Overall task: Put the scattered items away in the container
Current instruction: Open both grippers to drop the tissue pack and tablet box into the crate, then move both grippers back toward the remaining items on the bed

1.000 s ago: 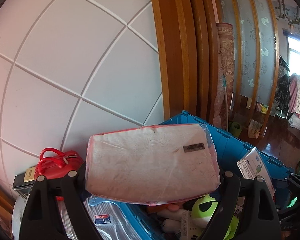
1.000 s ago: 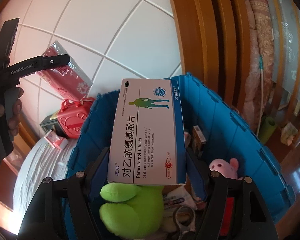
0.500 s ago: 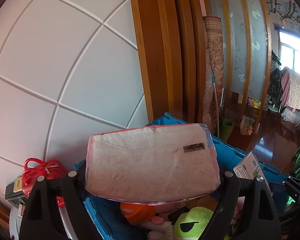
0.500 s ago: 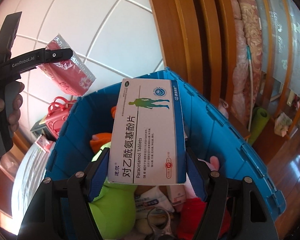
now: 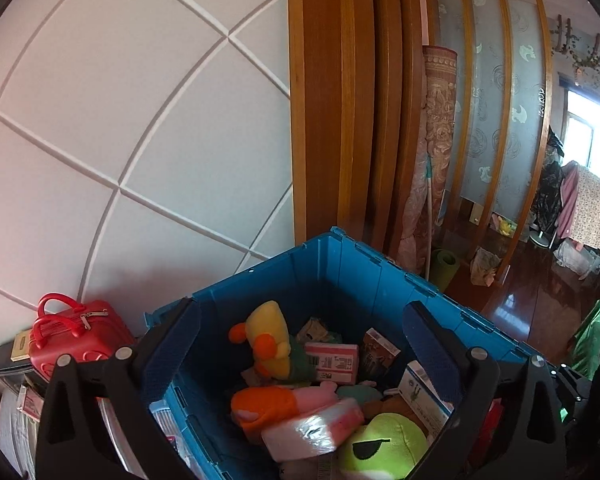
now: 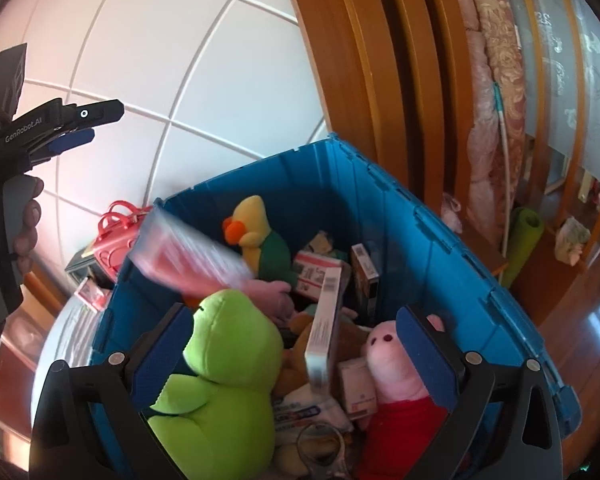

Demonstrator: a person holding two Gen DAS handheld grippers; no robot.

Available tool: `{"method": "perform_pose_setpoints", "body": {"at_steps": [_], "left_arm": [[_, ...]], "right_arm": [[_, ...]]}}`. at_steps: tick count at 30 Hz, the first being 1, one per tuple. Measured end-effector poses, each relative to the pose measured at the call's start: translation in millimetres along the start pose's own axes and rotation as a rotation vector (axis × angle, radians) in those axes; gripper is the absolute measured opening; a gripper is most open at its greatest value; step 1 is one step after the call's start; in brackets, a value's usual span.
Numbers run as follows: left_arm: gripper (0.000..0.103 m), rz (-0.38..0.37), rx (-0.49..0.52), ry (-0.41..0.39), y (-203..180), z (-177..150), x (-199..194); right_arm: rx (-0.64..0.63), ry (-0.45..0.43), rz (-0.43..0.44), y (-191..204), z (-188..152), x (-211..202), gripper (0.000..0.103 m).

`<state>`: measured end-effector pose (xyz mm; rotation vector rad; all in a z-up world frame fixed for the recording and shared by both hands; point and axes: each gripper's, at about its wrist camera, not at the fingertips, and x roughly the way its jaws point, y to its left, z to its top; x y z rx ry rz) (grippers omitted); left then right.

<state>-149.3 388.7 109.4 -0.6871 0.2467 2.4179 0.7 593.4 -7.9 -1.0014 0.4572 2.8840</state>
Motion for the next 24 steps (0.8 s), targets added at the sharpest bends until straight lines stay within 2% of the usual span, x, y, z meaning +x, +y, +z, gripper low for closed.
{"method": "perform_pose_setpoints", "body": {"at_steps": [8,13,24], "left_arm": [[0.102,0.044,-0.023,-0.001,24.7,-17.5,-20.9],[0.102,0.107,-0.045,0.003,55.6,-40.6,-41.7],[0.102,0.258,-0.183,0.037,183.5,-112.3,-97.6]], "right_arm": [[-0.041,0.006,0.037,28.1,-2.0,-1.2,0.103],[-0.067,0.004,0.056,54.5,-4.3,-1.8,0.103],[-0.176,0.004,0.133,155.3,-6.6,7.2,0.103]]}}
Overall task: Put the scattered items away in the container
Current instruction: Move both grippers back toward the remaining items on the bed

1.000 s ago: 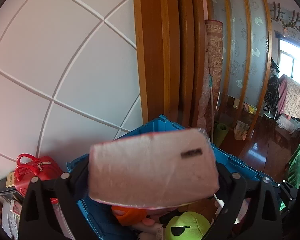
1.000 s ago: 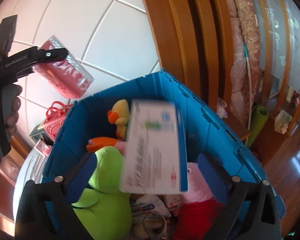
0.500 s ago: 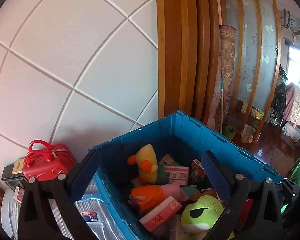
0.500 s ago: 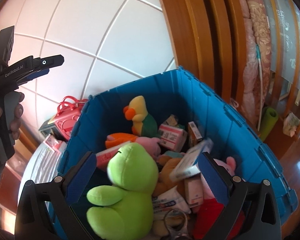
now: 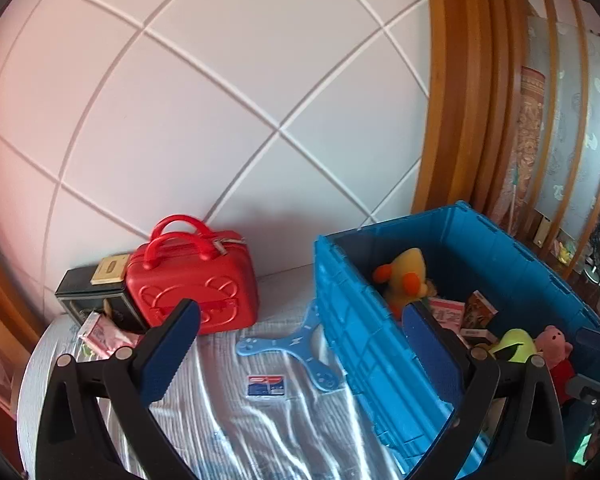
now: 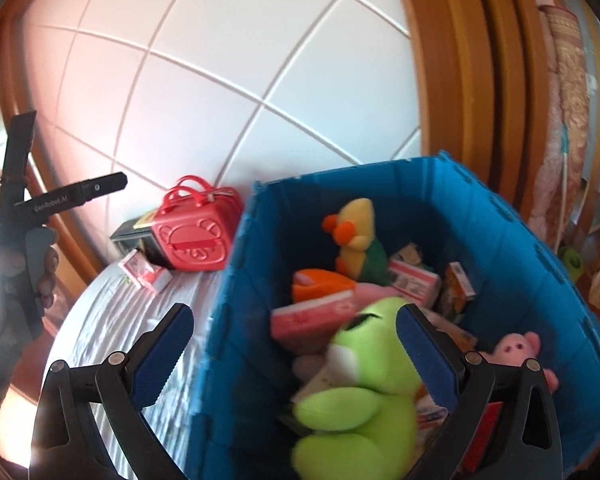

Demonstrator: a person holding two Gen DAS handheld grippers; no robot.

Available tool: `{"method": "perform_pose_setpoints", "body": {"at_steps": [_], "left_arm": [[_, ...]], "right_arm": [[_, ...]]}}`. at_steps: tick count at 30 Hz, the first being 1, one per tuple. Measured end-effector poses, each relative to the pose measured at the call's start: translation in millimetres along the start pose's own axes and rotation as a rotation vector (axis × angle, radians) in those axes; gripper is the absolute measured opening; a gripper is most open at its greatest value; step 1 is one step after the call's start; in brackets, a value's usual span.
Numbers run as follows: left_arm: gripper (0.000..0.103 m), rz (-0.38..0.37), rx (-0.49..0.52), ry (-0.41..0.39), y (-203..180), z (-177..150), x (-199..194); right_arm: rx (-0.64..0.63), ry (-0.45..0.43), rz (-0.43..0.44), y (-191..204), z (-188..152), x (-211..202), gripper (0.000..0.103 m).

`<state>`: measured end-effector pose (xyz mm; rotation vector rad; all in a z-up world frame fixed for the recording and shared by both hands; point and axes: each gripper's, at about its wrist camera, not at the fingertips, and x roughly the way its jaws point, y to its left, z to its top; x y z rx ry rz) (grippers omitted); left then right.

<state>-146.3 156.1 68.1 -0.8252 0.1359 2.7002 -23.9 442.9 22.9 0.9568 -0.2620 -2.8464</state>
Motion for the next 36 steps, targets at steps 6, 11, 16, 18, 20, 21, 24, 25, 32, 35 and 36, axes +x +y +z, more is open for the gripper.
{"method": "perform_pose_setpoints", "body": {"at_steps": [6,11,16,18,20,21,24,25,32,35,36], "left_arm": [[0.102,0.116,-0.060,0.038,99.2,-39.3,-2.7],[0.102,0.175,-0.121,0.086,180.0,-72.7,3.4],[0.102,0.224,-0.166,0.121,250.1,-100.5,17.5],[0.102,0.247,-0.175,0.134,274.3,-110.4,27.6],[0.102,0.270,-0.186,0.144,301.6,-121.7,40.6],[0.102,0.278,-0.191,0.149,313.5,-127.0,47.0],[0.102,0.304,-0.203,0.157,348.8,-141.0,72.5],[0.102,0.309,-0.210,0.160,361.3,-145.6,83.9],[0.102,0.301,-0.203,0.166,427.8,-170.7,177.0],[0.102,0.300,-0.200,0.179,450.4,-182.7,216.9],[0.102,0.304,-0.196,0.184,457.3,-186.6,229.3]], "right_arm": [[-0.066,0.017,0.046,76.9,2.1,28.1,0.103],[-0.118,0.060,0.078,141.4,-5.5,65.6,0.103],[-0.137,0.123,0.086,193.0,-21.4,119.3,0.103],[-0.151,0.152,0.076,207.4,-28.4,143.4,0.103],[-0.155,0.177,0.067,220.4,-36.3,171.4,0.103],[-0.155,0.190,0.055,224.6,-40.5,185.5,0.103],[-0.135,0.233,0.026,231.3,-54.6,229.9,0.103],[-0.134,0.250,0.010,232.8,-60.7,246.2,0.103],[-0.129,0.328,-0.063,236.2,-103.2,343.4,0.103],[-0.117,0.347,-0.093,233.5,-119.4,380.1,0.103],[-0.109,0.349,-0.104,230.7,-124.2,391.2,0.103]]}}
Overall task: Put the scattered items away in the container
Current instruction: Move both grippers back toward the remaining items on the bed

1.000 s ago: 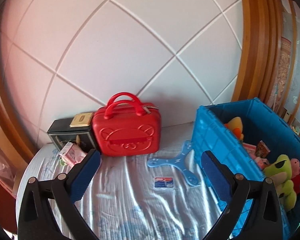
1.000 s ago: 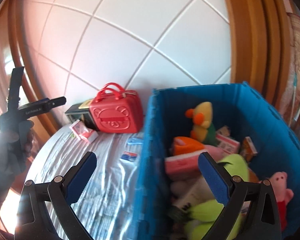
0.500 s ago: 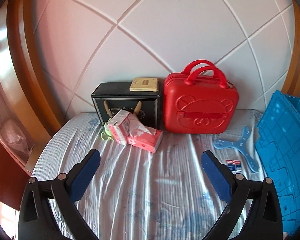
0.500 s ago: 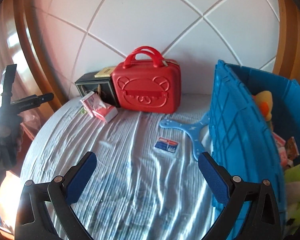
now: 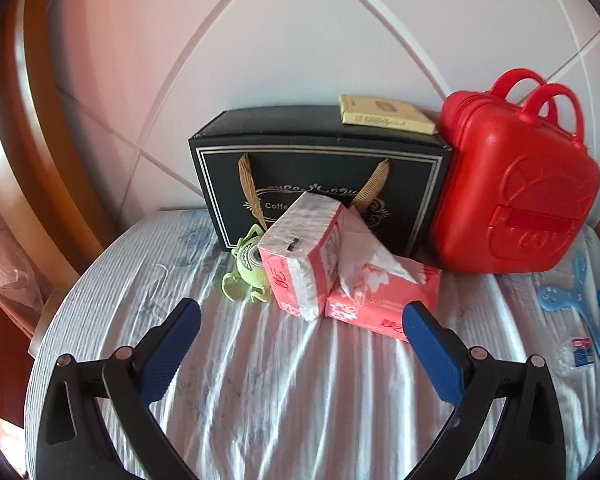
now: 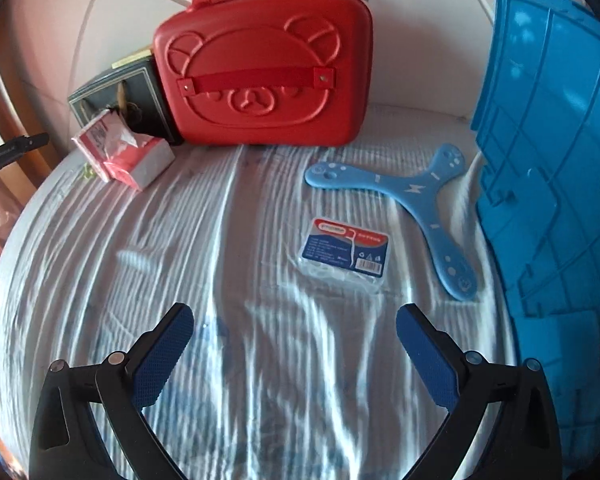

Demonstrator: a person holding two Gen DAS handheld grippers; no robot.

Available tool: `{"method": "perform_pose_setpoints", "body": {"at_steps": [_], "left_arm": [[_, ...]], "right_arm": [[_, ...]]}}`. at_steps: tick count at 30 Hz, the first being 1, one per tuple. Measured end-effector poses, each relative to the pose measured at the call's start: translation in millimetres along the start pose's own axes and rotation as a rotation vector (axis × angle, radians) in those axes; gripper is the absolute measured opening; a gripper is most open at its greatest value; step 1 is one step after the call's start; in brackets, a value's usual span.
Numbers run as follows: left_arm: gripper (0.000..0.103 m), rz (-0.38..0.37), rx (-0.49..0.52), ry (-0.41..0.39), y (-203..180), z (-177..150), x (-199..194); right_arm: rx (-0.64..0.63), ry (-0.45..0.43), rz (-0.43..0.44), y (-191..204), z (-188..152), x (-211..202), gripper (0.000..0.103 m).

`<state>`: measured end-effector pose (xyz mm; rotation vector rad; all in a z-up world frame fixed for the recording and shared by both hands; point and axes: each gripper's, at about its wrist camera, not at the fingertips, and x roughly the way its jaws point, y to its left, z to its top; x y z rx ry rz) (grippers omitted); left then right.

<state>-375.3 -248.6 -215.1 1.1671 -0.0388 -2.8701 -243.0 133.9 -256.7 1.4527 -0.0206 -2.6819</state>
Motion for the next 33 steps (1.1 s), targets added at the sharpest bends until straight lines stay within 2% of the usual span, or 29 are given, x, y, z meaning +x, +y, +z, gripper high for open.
{"method": "perform_pose_setpoints", "body": {"at_steps": [3,6,11,13,18,19,20,27,33], "left_arm": [[0.102,0.013,0.020,0.006,8.6,0.5,41.8],[0.102,-0.009,0.033,0.002,10.7,5.8,73.2],[0.100,-0.034,0.027,-0.021,5.4,18.3,98.2],[0.069,-0.047,0.030,-0.011,1.5,21.7,104.5],[0.061,-0.051,0.052,-0.025,-7.9,19.7,95.7],[0.061,-0.052,0.058,-0.030,-8.9,18.5,92.2],[0.061,-0.056,0.059,-0.033,-8.7,17.1,88.2],[0.059,-0.061,0.038,-0.051,-3.8,8.0,57.7],[0.059,-0.058,0.022,-0.063,2.0,-5.4,23.6]], "right_arm": [[0.034,0.010,-0.024,-6.8,-1.0,38.3,0.103],[0.065,0.019,-0.059,-16.8,1.9,72.3,0.103],[0.091,0.006,-0.088,-27.9,7.2,107.6,0.103],[0.103,-0.001,-0.092,-29.7,7.4,115.6,0.103],[0.115,-0.021,-0.132,-28.1,9.9,125.2,0.102],[0.123,-0.030,-0.138,-28.9,10.7,124.1,0.099],[0.128,-0.034,-0.145,-29.5,11.6,122.7,0.090],[0.124,-0.017,-0.152,-28.2,8.5,112.4,0.089],[0.110,-0.020,-0.130,-21.2,-1.4,83.9,0.089]]}}
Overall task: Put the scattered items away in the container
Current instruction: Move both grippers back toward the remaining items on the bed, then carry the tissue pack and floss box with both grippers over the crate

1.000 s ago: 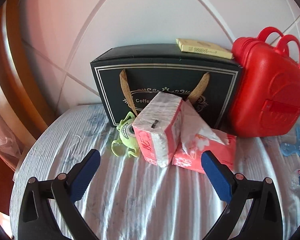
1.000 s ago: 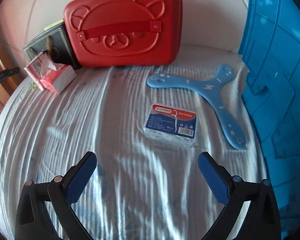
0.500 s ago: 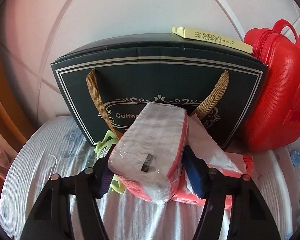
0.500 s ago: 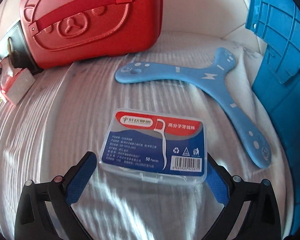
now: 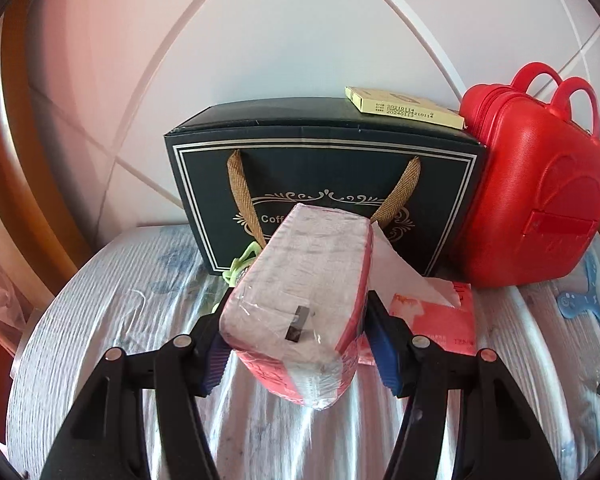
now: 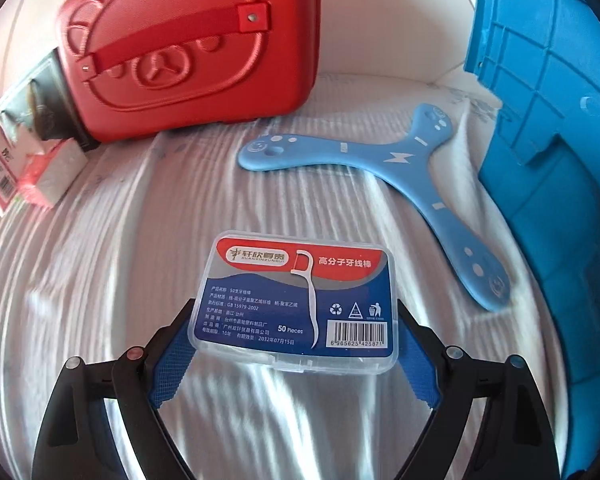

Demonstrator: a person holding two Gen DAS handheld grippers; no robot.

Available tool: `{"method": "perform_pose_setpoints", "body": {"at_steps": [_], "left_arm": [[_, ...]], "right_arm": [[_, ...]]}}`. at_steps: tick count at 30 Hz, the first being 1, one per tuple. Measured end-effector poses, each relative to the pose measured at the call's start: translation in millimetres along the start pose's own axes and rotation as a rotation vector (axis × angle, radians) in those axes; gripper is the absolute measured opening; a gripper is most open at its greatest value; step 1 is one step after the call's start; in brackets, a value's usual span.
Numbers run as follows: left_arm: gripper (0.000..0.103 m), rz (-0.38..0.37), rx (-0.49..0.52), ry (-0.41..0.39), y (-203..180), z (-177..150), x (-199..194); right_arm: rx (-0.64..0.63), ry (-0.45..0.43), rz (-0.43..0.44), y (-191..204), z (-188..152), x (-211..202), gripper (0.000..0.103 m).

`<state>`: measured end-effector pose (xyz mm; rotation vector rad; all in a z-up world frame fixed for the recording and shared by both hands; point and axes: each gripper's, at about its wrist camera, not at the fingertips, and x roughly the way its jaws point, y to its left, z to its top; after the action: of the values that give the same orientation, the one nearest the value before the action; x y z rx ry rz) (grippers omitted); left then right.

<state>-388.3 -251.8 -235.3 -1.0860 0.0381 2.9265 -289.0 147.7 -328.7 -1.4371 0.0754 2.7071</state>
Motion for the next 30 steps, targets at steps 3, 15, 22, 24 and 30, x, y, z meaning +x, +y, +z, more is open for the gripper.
{"method": "perform_pose_setpoints", "body": {"at_steps": [3,15,22,24,30], "left_arm": [[0.059,-0.001,-0.001,0.005,4.6,-5.3,-16.9],[0.059,0.015,-0.012,0.005,2.8,-15.5,-128.9],[0.059,0.011,-0.014,-0.026,-5.5,-11.2,-211.3],[0.059,0.015,-0.024,-0.038,-8.1,-12.0,-233.5],[0.059,0.019,-0.053,-0.044,-21.7,-16.2,-288.1]], "right_arm": [[-0.005,-0.001,0.016,1.0,-5.0,-19.4,0.089],[-0.059,-0.021,0.095,10.9,-14.2,-118.5,0.089],[-0.105,-0.055,0.164,9.7,-14.9,-197.3,0.089],[-0.120,-0.066,0.182,8.3,-17.5,-216.3,0.089],[-0.150,-0.096,0.225,-6.0,-30.2,-272.1,0.089]]}}
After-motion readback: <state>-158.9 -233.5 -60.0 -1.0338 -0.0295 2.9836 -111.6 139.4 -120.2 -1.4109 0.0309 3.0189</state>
